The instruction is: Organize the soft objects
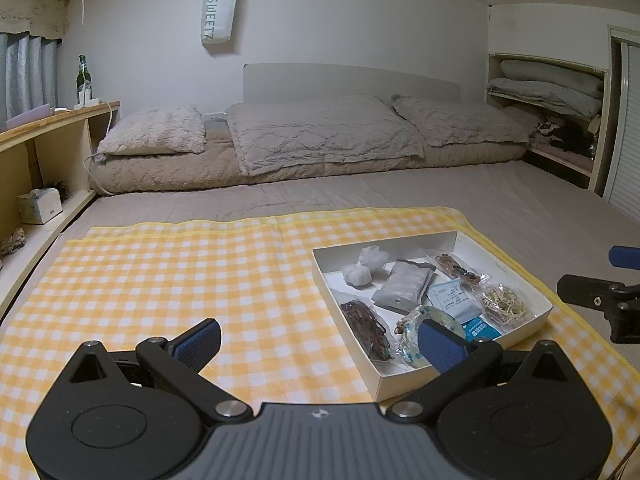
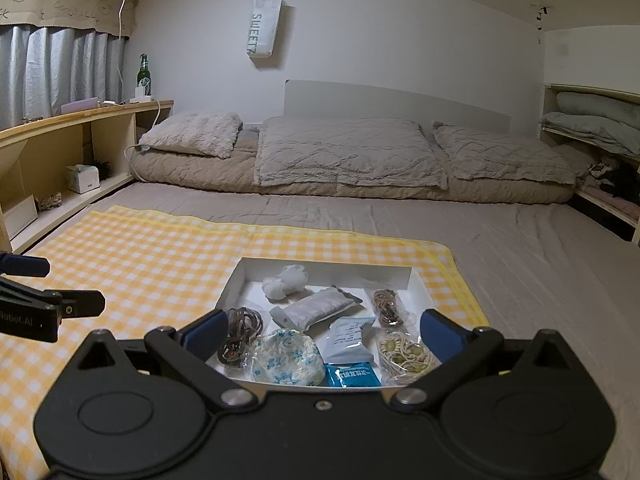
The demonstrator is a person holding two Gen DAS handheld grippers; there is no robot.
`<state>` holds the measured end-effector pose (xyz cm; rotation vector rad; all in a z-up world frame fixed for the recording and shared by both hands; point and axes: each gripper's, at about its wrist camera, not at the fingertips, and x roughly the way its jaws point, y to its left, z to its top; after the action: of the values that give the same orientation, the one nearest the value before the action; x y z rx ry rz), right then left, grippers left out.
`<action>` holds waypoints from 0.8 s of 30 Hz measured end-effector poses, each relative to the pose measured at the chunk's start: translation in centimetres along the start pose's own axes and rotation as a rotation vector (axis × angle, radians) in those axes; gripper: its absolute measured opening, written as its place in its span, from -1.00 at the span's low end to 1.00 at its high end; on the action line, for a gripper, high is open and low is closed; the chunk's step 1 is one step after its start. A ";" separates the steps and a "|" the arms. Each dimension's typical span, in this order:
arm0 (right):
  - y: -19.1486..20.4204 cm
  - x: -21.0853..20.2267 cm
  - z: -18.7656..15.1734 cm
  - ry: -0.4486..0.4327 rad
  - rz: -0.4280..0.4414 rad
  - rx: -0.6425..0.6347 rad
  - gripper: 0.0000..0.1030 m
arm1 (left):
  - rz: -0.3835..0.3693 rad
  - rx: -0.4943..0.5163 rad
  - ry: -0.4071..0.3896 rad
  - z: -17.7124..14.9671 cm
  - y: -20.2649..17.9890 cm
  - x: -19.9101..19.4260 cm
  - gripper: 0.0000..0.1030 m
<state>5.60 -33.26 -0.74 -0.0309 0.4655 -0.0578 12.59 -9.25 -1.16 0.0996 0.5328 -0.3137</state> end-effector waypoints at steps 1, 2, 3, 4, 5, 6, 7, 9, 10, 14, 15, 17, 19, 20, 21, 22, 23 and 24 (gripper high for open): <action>0.0 0.0 0.0 0.000 0.000 0.000 1.00 | -0.001 0.000 0.000 0.0 0.0 0.0 1.00; 0.1 0.0 0.0 0.000 0.000 0.000 1.00 | -0.001 -0.002 0.000 0.0 0.0 0.0 1.00; 0.0 0.0 0.0 0.000 0.001 0.000 1.00 | -0.001 -0.002 0.000 0.0 0.0 0.0 1.00; 0.0 0.0 0.0 0.000 0.000 0.000 1.00 | -0.001 -0.001 0.001 0.0 0.0 0.0 1.00; 0.0 0.0 0.0 0.000 0.000 0.000 1.00 | -0.001 -0.002 0.001 0.0 0.0 0.0 1.00; 0.0 0.0 0.0 0.000 0.000 0.000 1.00 | -0.001 -0.001 0.001 0.0 0.0 0.0 1.00; 0.0 0.0 0.0 0.000 0.000 0.000 1.00 | -0.001 -0.001 0.001 0.0 0.0 0.0 1.00; 0.0 0.0 0.0 0.000 0.000 0.000 1.00 | 0.000 -0.002 0.001 0.0 0.0 0.0 1.00; 0.0 0.0 0.0 0.000 0.000 0.000 1.00 | -0.001 -0.002 0.001 0.0 0.0 0.0 1.00; -0.1 0.0 0.0 0.000 0.002 0.000 1.00 | -0.001 -0.001 0.001 0.0 0.0 0.0 1.00; -0.1 0.0 0.0 0.000 0.001 -0.001 1.00 | -0.001 -0.001 0.001 0.0 0.0 0.0 1.00; -0.1 0.0 0.0 0.000 0.001 0.000 1.00 | 0.000 -0.001 0.001 0.0 0.0 0.0 1.00; 0.0 0.0 0.0 0.000 0.001 0.000 1.00 | -0.001 -0.002 0.001 0.0 0.0 0.0 1.00; 0.0 0.0 0.0 0.000 0.000 0.000 1.00 | -0.002 -0.002 0.001 0.0 0.0 0.0 1.00; 0.0 0.0 0.0 0.000 0.001 0.000 1.00 | -0.002 -0.001 0.002 0.0 0.0 0.0 1.00; 0.0 0.0 0.0 0.000 0.001 0.000 1.00 | -0.001 -0.001 0.002 0.0 -0.1 0.0 1.00; 0.0 0.0 0.0 0.000 0.001 0.000 1.00 | -0.001 0.000 0.002 -0.1 -0.2 0.0 1.00; 0.0 0.0 0.0 0.000 0.001 0.000 1.00 | -0.001 -0.001 0.002 0.0 -0.1 0.0 1.00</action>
<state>5.60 -33.28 -0.79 -0.0303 0.4654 -0.0570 12.57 -9.35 -1.17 0.0989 0.5349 -0.3149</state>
